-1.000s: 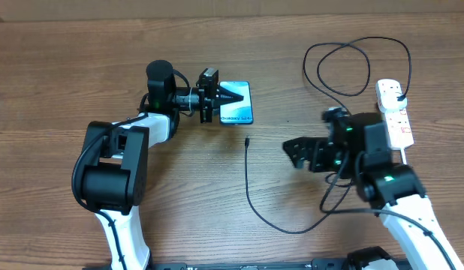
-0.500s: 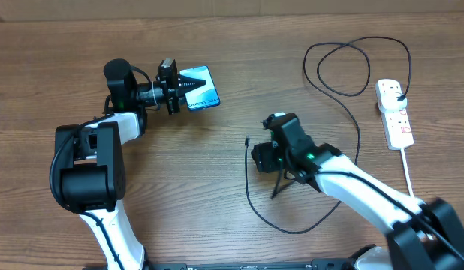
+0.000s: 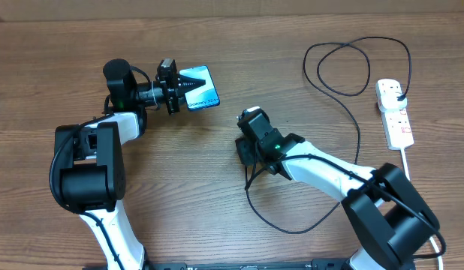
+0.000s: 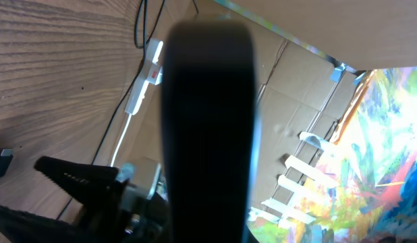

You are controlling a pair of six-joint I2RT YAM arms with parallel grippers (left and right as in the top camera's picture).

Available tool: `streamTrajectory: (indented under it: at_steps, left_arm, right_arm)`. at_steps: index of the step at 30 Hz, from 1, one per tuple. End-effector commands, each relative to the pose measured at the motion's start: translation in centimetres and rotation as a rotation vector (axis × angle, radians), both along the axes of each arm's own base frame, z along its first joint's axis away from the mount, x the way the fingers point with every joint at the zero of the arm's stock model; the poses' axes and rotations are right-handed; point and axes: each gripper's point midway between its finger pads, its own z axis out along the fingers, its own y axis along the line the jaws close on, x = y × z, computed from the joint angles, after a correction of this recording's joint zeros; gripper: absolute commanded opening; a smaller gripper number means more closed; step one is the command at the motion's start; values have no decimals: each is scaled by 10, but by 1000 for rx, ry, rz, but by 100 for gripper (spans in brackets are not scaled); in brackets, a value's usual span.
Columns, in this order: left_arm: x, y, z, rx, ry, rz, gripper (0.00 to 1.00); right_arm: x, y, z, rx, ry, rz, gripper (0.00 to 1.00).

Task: Plug charger to phone and switch on socket
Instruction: 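Lower the right gripper to the cable's USB-C plug and grasp it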

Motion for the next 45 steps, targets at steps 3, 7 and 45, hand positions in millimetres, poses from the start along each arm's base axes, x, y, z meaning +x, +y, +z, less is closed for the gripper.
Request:
streamTrajectory:
  at_steps: [3, 7, 45]
  left_arm:
    - [2, 0, 8, 3, -55, -16, 4]
    - [2, 0, 8, 3, -55, -16, 4]
    - [-1, -1, 7, 30, -201, -37, 5]
  right_arm:
    - [10, 4, 5, 0, -39, -6, 50]
    - [11, 6, -1, -2, -32, -4, 47]
    - [-23, 23, 36, 147, 224, 54, 4]
